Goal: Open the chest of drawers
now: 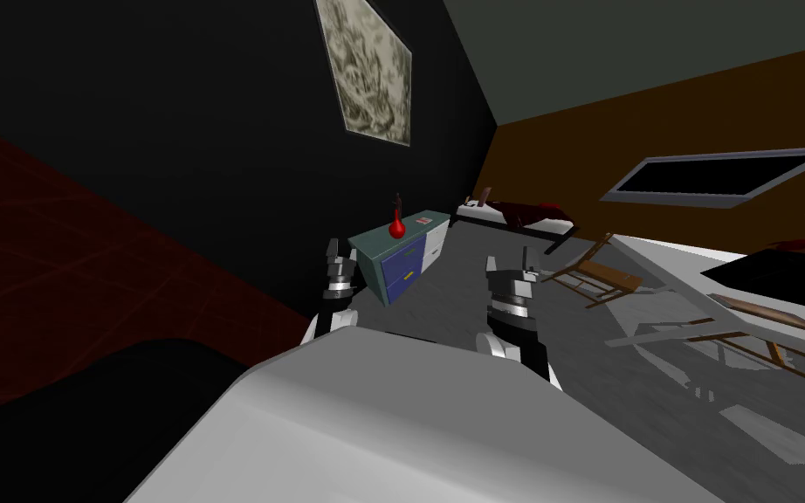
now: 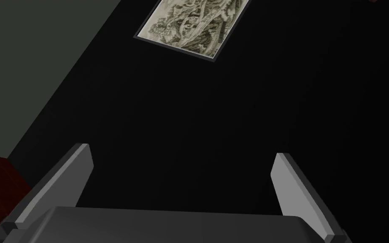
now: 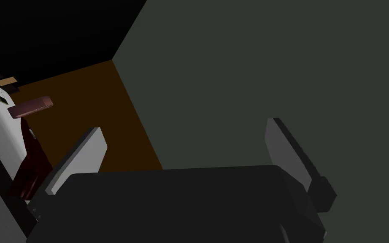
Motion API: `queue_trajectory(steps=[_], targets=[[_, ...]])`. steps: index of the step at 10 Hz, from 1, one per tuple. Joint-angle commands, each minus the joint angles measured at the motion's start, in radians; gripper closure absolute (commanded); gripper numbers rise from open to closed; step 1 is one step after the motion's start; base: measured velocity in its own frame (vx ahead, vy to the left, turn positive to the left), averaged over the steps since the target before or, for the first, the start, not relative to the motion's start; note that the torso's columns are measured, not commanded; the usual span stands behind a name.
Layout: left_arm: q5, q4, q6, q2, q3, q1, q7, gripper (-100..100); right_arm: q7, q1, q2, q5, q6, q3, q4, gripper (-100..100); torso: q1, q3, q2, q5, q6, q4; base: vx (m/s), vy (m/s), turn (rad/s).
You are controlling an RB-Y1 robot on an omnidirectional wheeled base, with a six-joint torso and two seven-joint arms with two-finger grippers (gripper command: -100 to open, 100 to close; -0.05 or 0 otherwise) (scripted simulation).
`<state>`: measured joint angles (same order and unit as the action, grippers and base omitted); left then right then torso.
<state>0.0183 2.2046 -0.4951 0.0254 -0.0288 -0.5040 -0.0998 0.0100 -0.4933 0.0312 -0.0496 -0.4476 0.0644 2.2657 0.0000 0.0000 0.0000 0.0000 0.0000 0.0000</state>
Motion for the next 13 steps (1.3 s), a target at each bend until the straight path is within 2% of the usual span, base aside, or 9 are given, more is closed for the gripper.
queue_trajectory(steps=[1,9,10,11,13], targets=[[0.000,0.000,0.000,0.000,0.000,0.000,0.000,0,0.000,0.000,0.000,0.000,0.000,0.000,0.000,0,0.000,-0.082,0.040,0.000,0.000,0.041,0.000,0.000,0.000],[0.000,0.000,0.000,0.000,0.000,0.000,0.000,0,0.000,0.000,0.000,0.000,0.000,0.000,0.000,0,0.000,-1.234,0.618,0.000,0.000,0.617,0.000,0.000,0.000],[-0.006,-0.006,0.004,-0.045,-0.005,-0.001,-0.003,-100,0.000,0.000,0.000,0.000,0.000,0.000,0.000,0,0.000,-1.382,0.691,0.000,0.000,0.691,0.038,-0.033,0.028],[-0.011,-0.012,0.008,-0.074,-0.010,-0.001,-0.006,-100,0.000,0.000,0.000,0.000,0.000,0.000,0.000,0,-0.001,-1.452,0.724,0.000,0.000,0.724,0.081,-0.054,0.045],[-0.026,-0.030,0.020,-0.124,-0.023,-0.002,-0.013,-100,0.000,0.000,0.000,0.000,0.000,0.000,0.000,0,-0.002,-1.477,0.733,-0.001,0.000,0.736,0.119,-0.088,0.052]])
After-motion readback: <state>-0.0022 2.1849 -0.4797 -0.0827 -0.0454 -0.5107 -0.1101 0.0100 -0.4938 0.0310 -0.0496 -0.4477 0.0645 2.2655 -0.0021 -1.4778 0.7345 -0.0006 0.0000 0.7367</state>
